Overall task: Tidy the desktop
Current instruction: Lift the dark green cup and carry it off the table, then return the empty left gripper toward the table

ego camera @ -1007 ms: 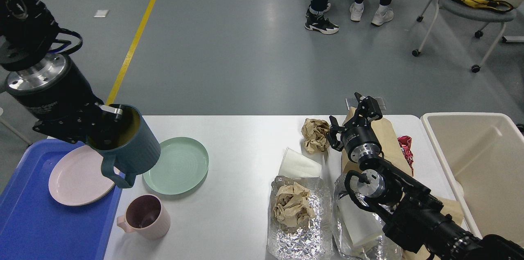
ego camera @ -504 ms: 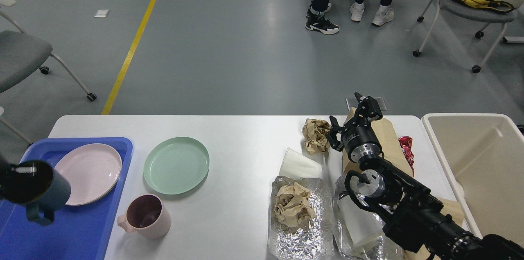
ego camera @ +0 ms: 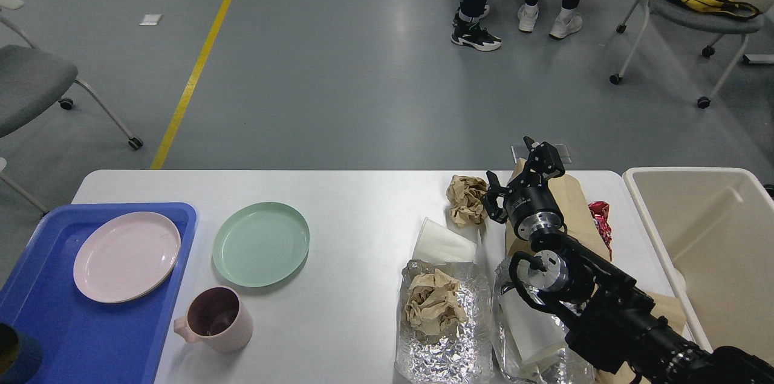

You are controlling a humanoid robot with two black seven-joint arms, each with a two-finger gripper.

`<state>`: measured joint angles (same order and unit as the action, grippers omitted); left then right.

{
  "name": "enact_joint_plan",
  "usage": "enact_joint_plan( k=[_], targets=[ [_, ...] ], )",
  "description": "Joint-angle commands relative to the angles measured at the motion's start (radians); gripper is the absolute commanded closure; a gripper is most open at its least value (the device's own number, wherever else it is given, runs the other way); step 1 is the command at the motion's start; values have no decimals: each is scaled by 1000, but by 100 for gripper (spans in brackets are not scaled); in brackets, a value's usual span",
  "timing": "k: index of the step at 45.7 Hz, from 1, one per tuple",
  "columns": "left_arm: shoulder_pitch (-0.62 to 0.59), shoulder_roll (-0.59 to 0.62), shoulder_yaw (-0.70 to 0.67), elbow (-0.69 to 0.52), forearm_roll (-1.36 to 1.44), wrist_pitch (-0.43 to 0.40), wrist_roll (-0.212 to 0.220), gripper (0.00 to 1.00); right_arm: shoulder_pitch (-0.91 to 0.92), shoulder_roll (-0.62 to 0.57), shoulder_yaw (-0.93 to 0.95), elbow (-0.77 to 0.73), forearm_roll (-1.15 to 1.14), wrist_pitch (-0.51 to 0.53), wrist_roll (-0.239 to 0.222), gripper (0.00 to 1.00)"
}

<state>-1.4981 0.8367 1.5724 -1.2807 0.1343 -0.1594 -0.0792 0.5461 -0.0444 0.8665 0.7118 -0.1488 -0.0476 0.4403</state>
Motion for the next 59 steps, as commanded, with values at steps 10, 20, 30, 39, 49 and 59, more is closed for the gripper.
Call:
enact_joint_plan(
  k=[10, 20, 30, 39, 49, 59],
  targets=[
    [176, 4, -95, 168, -24, 3, -11, 99, 0, 0, 0, 0, 0, 0, -2, 0],
    [240, -1, -135, 219, -25, 5, -8, 95, 0, 0, 0, 0, 0, 0, 0, 0],
    [257, -1, -137, 224, -25, 5, -14, 68, 0, 0, 0, 0, 0, 0, 0, 0],
    [271, 1, -132, 231, -24, -2, -4, 15, 0, 0, 0, 0, 0, 0, 0, 0],
    [274, -1, -129, 244, -22, -2, 6, 8, 0, 0, 0, 0, 0, 0, 0, 0],
    [185, 19, -118, 280, -10, -35, 30, 6, 0, 0, 0, 0, 0, 0, 0, 0]
  ],
)
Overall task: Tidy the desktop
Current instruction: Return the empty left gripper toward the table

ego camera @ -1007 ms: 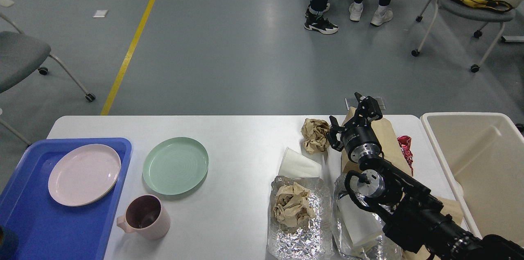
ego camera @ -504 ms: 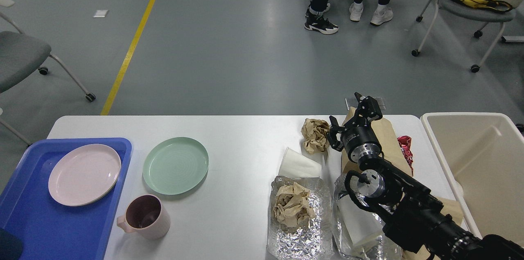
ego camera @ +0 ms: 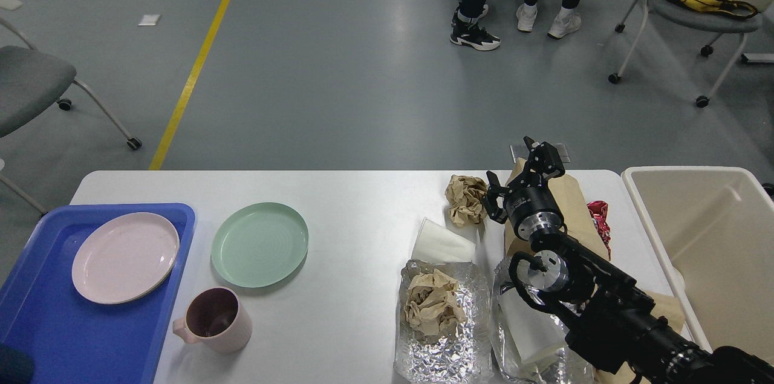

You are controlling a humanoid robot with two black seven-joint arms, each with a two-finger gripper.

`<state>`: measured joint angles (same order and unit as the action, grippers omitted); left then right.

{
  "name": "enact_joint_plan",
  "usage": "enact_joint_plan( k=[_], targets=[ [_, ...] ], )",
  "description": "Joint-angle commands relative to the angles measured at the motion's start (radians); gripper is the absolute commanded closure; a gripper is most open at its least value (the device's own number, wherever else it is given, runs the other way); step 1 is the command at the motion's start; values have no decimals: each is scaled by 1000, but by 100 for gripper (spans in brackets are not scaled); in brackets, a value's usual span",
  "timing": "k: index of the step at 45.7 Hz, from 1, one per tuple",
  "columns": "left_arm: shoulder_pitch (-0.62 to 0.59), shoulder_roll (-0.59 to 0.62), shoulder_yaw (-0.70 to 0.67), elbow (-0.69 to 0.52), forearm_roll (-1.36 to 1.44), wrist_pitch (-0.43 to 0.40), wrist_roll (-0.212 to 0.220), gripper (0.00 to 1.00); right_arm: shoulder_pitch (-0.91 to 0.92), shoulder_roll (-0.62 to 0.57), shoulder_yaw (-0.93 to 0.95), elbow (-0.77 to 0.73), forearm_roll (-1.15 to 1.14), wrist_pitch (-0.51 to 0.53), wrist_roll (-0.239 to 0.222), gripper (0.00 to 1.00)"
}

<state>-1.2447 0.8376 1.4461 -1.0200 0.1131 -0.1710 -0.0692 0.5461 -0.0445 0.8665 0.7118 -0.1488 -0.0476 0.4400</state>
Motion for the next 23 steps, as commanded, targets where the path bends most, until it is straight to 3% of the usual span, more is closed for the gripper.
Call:
enact_joint_plan(
  k=[1, 10, 18, 23],
  targets=[
    [-88, 29, 10, 23, 16, -34, 28, 6, 0, 0, 0, 0, 0, 0, 0, 0],
    [-344, 67, 8, 101, 27, -229, 114, 5, 0, 0, -1, 0, 0, 0, 0, 0],
    [-677, -6, -12, 104, 11, -557, 192, 5, 0, 0, -1, 0, 0, 0, 0, 0],
    [-809, -124, -47, 86, -9, -769, 193, 5, 0, 0, -1, 0, 0, 0, 0, 0]
  ],
)
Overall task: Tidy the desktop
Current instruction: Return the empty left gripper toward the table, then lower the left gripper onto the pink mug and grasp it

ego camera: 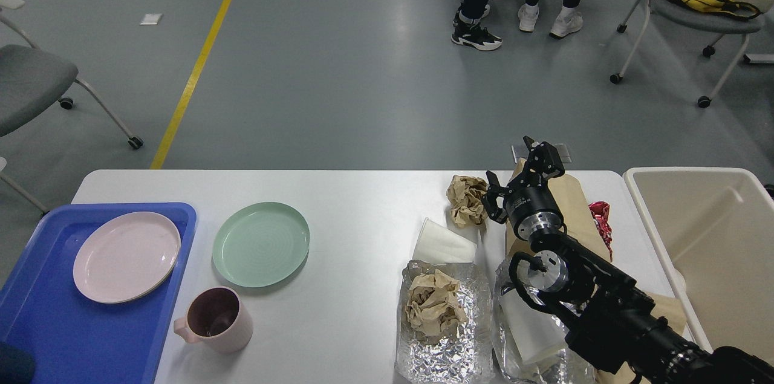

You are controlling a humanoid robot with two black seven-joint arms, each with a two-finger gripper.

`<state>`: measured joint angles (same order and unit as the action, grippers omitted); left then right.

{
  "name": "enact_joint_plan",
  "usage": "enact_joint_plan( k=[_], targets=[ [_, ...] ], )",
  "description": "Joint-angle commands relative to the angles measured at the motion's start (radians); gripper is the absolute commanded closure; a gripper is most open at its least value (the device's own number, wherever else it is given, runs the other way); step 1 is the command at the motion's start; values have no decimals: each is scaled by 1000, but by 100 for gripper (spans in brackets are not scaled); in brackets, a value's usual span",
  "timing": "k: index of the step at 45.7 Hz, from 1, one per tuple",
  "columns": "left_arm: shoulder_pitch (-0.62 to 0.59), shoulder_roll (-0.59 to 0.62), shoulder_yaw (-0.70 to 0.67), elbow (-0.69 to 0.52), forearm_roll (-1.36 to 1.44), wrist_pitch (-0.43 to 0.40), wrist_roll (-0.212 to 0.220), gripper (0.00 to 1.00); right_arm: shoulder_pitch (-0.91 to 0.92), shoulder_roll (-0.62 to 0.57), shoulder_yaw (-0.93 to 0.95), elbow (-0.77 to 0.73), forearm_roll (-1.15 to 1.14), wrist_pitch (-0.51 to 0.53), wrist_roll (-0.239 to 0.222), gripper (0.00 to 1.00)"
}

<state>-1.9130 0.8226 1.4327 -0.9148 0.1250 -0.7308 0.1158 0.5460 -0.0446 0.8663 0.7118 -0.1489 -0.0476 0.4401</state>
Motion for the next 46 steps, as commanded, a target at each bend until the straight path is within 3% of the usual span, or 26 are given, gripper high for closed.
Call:
enact_joint_plan(
  k=[1, 12, 21, 32, 46],
  targets=[
    [-162, -129, -41, -27, -27, -229, 8, 5, 0, 0, -1, 0, 0, 0, 0, 0],
    [-362, -342, -63, -171, -128, -229, 7, 5, 0, 0, -1, 0, 0, 0, 0, 0],
    [-357, -441, -67, -211, -159, -229, 4, 5, 0, 0, 0, 0, 0, 0, 0, 0],
    [-140, -461, -67, -246, -159, -228, 1, 6, 0, 0, -1, 0, 0, 0, 0, 0],
    [127, -504, -67, -274, -159, -32, -4, 6, 0, 0, 0, 0, 0, 0, -1, 0]
  ],
)
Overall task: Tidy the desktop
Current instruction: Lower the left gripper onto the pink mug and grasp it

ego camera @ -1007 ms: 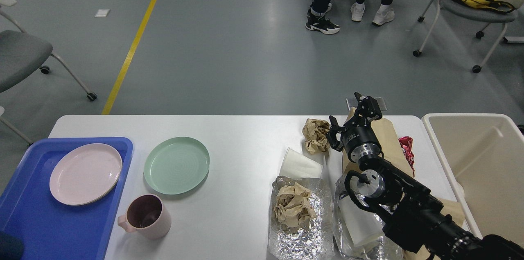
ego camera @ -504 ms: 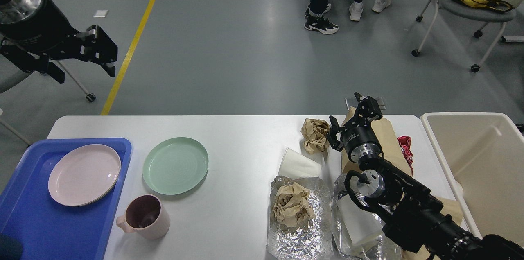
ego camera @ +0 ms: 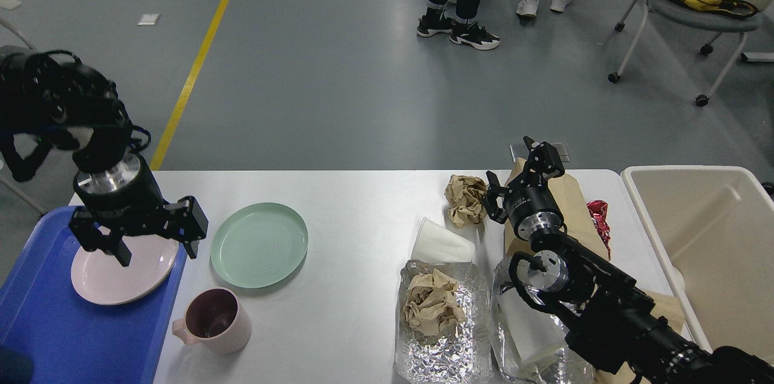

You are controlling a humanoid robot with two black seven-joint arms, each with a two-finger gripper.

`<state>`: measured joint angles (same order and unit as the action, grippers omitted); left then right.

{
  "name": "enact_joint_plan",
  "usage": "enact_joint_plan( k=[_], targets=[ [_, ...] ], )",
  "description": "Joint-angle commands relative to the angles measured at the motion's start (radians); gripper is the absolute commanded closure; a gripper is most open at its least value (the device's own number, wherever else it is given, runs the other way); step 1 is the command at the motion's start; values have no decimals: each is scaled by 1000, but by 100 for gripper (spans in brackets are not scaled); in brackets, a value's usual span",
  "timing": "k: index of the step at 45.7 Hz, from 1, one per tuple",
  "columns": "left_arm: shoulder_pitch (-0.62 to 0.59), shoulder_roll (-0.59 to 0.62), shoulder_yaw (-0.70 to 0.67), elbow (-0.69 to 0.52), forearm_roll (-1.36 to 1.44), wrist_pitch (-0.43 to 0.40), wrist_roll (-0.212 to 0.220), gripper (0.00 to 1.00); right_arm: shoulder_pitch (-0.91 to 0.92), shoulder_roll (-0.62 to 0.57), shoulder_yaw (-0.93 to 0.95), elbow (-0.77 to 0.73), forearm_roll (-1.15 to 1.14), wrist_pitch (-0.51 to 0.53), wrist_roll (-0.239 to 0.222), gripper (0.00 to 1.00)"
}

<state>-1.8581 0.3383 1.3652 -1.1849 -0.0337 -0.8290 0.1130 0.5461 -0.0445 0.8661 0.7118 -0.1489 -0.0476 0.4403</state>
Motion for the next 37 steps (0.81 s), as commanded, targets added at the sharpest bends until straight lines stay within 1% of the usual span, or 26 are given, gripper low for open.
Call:
enact_joint_plan(
  k=[1, 6, 14, 21, 25, 28, 37],
  targets=[
    [86, -24, 0, -4, 0, 82, -1, 6, 0, 0, 1, 0, 0, 0, 0, 0],
    [146, -54, -3, -5, -2, 157, 1, 6, 0, 0, 1, 0, 0, 0, 0, 0],
    [200, -76, -8, -9, -2, 232, 2, 6, 0, 0, 1, 0, 0, 0, 0, 0],
    [243, -90, -11, -9, -2, 355, 5, 6, 0, 0, 1, 0, 0, 0, 0, 0],
    [266, -94, -20, -9, -2, 407, 7, 6, 0, 0, -1, 0, 0, 0, 0, 0],
    [278, -102, -20, -7, -2, 427, 7, 6, 0, 0, 1, 0, 0, 0, 0, 0],
    [313, -122, -38, -7, -2, 452, 10, 6, 0, 0, 1, 0, 0, 0, 0, 0]
  ],
)
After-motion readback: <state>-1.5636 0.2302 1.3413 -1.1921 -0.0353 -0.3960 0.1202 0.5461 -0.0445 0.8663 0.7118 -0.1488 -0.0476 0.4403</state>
